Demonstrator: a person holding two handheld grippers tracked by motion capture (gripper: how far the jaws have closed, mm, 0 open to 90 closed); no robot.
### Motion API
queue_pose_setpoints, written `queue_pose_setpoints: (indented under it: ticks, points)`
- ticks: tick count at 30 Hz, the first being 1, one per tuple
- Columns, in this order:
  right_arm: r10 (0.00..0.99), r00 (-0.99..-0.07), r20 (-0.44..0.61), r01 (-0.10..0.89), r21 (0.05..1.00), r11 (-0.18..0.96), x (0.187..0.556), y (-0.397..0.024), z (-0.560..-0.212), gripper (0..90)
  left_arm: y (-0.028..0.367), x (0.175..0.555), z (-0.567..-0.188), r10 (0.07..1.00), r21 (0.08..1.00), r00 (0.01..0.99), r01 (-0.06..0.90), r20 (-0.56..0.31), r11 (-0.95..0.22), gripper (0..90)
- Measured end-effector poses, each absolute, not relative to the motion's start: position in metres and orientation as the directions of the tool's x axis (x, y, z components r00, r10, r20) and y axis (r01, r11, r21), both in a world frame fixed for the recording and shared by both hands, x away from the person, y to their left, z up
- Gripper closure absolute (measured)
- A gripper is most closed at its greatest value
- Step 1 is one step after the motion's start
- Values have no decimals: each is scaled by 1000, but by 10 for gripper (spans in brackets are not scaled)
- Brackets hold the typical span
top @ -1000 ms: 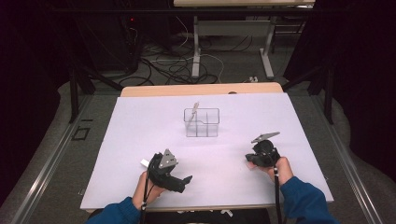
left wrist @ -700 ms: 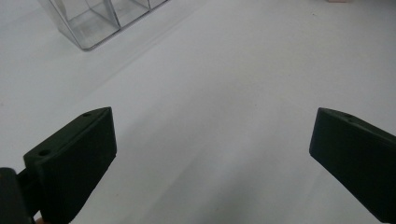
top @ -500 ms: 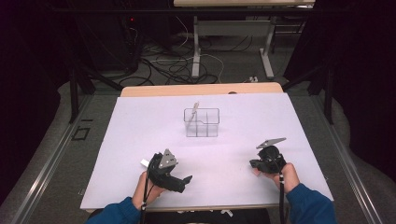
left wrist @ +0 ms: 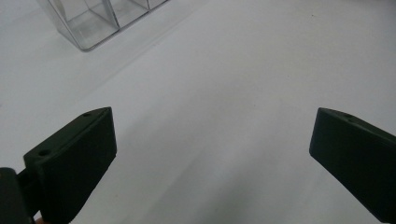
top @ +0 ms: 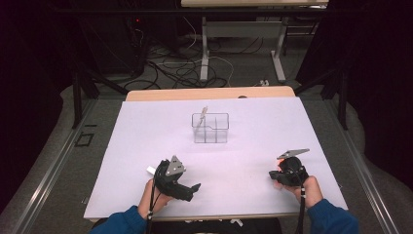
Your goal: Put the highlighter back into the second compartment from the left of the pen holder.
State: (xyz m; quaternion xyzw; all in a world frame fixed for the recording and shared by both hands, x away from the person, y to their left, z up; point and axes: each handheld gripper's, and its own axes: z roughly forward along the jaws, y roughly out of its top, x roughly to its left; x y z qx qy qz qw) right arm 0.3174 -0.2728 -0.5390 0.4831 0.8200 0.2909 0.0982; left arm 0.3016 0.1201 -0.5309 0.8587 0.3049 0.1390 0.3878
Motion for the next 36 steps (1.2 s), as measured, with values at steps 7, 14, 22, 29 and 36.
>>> queue_pose_setpoints:
  ticks: [7,14,22,29,36]
  points:
    - [866,-494,84,741,562,368,315,-282,-539,900,120,302,-531,633,752,774,417,1,-511,6]
    - [886,-461,45,743,566,358,314,-293,-539,900,121,302,-530,623,741,782,418,0,-525,6]
    - [901,-434,3,743,566,356,316,-303,-539,896,121,302,-530,624,741,781,421,-3,-523,6]
    - [894,-447,28,722,602,342,314,-305,-533,700,120,302,-531,630,748,777,418,0,-515,6]
    - [912,-406,55,717,638,280,314,-309,-524,413,121,302,-530,623,740,782,419,-1,-526,6]
